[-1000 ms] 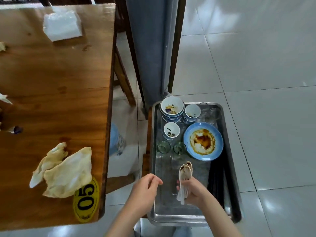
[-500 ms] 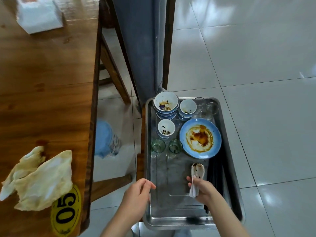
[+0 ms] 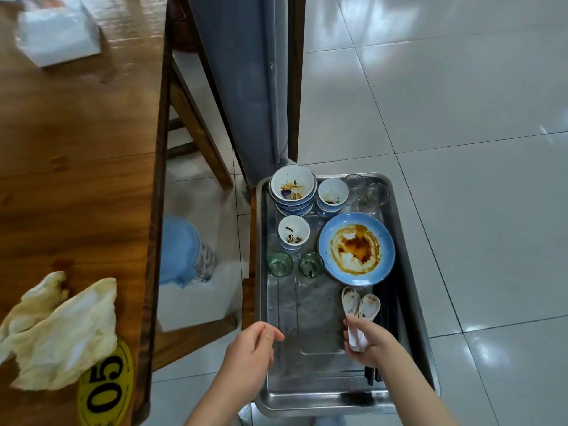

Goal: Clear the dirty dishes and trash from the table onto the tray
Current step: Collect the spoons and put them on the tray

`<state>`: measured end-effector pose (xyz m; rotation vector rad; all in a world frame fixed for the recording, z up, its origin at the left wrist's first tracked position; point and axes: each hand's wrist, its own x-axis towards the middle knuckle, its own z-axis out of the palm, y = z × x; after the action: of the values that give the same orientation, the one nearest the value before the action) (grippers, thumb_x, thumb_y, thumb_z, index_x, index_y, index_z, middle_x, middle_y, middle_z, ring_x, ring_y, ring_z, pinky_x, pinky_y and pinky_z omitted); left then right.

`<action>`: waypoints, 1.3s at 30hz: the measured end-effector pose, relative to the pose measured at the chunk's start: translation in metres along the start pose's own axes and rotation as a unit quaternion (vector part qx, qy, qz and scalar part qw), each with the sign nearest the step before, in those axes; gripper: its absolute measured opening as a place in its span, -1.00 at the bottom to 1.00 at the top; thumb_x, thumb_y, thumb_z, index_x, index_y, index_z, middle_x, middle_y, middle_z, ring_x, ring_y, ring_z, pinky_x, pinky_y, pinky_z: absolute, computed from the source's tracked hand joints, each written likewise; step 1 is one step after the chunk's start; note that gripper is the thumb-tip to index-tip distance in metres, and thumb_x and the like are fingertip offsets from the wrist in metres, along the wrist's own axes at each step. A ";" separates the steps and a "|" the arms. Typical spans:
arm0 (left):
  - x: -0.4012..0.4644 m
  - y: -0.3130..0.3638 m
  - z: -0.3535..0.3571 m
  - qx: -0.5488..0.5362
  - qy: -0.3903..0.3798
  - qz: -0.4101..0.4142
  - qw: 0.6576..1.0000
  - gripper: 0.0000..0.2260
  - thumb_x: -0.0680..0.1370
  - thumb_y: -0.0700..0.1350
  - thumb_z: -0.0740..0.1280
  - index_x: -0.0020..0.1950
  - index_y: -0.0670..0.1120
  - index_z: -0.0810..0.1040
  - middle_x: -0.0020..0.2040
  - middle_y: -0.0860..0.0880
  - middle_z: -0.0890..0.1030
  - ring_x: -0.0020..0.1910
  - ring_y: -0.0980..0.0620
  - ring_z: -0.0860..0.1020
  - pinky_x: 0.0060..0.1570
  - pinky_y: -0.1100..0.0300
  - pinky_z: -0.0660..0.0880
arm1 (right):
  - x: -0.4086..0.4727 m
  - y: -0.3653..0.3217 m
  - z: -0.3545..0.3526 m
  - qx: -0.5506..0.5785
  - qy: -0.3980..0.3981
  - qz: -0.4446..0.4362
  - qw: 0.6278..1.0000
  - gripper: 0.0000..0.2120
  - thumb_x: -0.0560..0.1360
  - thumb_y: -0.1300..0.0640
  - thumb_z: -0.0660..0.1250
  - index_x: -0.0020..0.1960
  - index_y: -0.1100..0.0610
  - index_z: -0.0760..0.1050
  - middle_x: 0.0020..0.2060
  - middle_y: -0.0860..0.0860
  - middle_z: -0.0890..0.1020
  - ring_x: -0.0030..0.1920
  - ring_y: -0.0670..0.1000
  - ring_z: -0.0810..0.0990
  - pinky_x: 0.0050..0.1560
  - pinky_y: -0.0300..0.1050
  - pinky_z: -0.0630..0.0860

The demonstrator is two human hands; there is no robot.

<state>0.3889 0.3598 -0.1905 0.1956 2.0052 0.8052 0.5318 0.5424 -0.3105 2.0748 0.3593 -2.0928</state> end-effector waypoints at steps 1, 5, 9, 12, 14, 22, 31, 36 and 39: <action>0.000 0.001 0.000 -0.001 0.000 0.002 1.000 -0.75 0.65 -0.04 0.08 -0.05 0.02 0.53 -0.33 0.03 0.48 -0.40 0.16 0.41 -0.45 0.40 0.33 | 0.000 0.000 0.000 -0.005 0.002 -0.001 1.000 -0.92 0.49 0.20 0.38 -0.16 0.19 0.52 -0.27 0.06 0.55 -0.25 -0.01 0.51 -0.30 -0.09 0.43; 0.000 0.001 0.000 0.004 0.001 0.011 1.000 -0.75 0.65 -0.02 0.08 -0.06 0.04 0.53 -0.34 0.04 0.49 -0.37 0.16 0.44 -0.43 0.42 0.35 | -0.001 0.000 -0.001 -0.004 -0.010 0.003 1.000 -0.95 0.49 0.22 0.37 -0.09 0.18 0.50 -0.20 0.08 0.57 -0.19 0.01 0.53 -0.24 -0.03 0.46; -0.001 -0.001 0.001 0.006 0.004 0.015 1.000 -0.74 0.65 -0.02 0.08 -0.07 0.04 0.54 -0.34 0.04 0.49 -0.34 0.15 0.45 -0.43 0.43 0.34 | 0.000 0.001 -0.004 0.062 -0.015 0.008 0.998 -0.77 0.46 0.28 0.40 0.04 0.20 0.40 -0.10 0.14 0.47 -0.06 0.14 0.53 -0.12 0.13 0.50; -0.002 -0.001 0.000 0.008 0.004 0.021 1.000 -0.74 0.65 -0.02 0.08 -0.09 0.04 0.54 -0.35 0.04 0.49 -0.36 0.16 0.44 -0.43 0.44 0.34 | -0.003 0.006 -0.005 0.077 -0.005 0.006 0.997 -0.63 0.43 0.31 0.41 0.20 0.22 0.40 0.08 0.18 0.48 0.12 0.22 0.49 -0.15 0.20 0.52; -0.003 0.001 0.000 0.010 0.003 0.023 1.000 -0.74 0.65 -0.02 0.08 -0.08 0.04 0.54 -0.35 0.04 0.49 -0.35 0.16 0.45 -0.44 0.45 0.34 | -0.005 0.009 -0.005 0.112 0.009 -0.001 0.994 -0.59 0.43 0.34 0.39 0.26 0.26 0.40 0.19 0.21 0.46 0.16 0.25 0.49 -0.14 0.21 0.56; -0.009 0.010 -0.001 0.019 0.000 0.028 0.999 -0.73 0.65 -0.01 0.08 -0.10 0.06 0.54 -0.34 0.04 0.50 -0.44 0.19 0.40 -0.48 0.40 0.32 | -0.012 0.019 -0.005 0.128 0.049 -0.013 0.990 -0.54 0.50 0.35 0.30 0.37 0.29 0.29 0.41 0.24 0.29 0.23 0.28 0.45 0.06 0.03 0.53; -0.026 0.037 -0.003 0.006 0.000 0.035 0.999 -0.76 0.65 -0.02 0.08 -0.06 0.03 0.53 -0.31 0.01 0.50 -0.41 0.16 0.40 -0.50 0.42 0.31 | -0.048 0.013 -0.005 -0.022 0.141 -0.038 0.989 -0.70 0.42 0.35 0.39 0.10 0.28 0.41 -0.02 0.25 0.48 0.04 0.30 0.55 -0.01 0.19 0.58; -0.043 0.067 -0.021 0.004 0.031 0.070 0.997 -0.76 0.65 -0.03 0.09 -0.07 0.05 0.53 -0.36 0.03 0.48 -0.45 0.17 0.40 -0.50 0.41 0.30 | -0.109 -0.010 -0.001 -0.199 0.188 -0.246 0.930 -0.62 0.42 0.21 0.44 0.19 0.20 0.43 0.12 0.17 0.56 0.04 0.14 0.53 0.11 0.09 0.51; -0.061 0.085 -0.037 -0.002 0.048 0.085 0.995 -0.80 0.63 -0.01 0.14 -0.07 0.09 0.53 -0.34 0.06 0.50 -0.39 0.18 0.44 -0.42 0.37 0.35 | -0.158 -0.018 0.000 -0.335 0.131 -0.370 0.856 -0.51 0.41 0.11 0.46 0.28 0.10 0.38 0.18 0.07 0.53 0.07 0.01 0.49 0.10 -0.05 0.48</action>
<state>0.3776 0.3814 -0.0825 0.3350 2.0968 0.9428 0.5292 0.5525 -0.1520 1.8934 1.8710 -1.5447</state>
